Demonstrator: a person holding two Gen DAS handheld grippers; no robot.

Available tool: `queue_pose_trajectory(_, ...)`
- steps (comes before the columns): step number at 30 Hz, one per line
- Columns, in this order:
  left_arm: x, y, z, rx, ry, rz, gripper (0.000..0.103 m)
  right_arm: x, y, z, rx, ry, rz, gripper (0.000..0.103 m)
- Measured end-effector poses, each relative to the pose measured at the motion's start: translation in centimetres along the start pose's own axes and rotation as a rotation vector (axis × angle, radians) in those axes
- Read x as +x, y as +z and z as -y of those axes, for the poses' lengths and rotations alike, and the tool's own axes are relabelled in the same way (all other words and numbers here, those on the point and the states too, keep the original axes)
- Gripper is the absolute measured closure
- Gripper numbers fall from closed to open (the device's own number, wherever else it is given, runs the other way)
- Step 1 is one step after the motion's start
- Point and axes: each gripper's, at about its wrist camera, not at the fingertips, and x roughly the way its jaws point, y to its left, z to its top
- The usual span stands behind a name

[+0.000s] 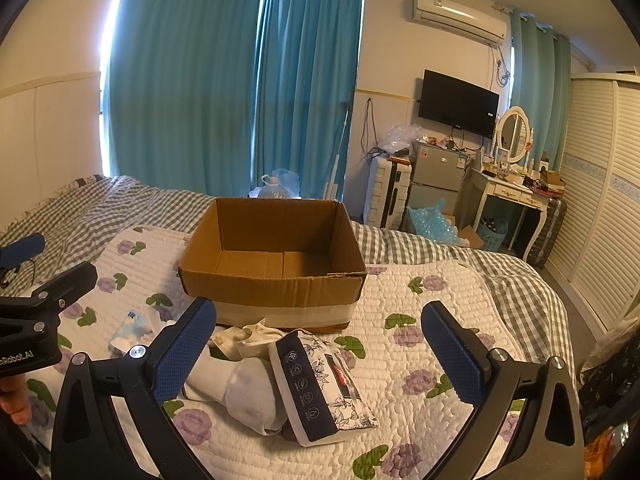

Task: Organize soft objects

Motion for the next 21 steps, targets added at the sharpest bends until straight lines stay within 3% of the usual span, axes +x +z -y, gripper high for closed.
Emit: queue_pose_trajectory(21,0.07,-0.12,-0.10,0.002,0.000,-0.001,0.000,0.24,-0.39,0.07,0.004,0.005,-0.006,0.000)
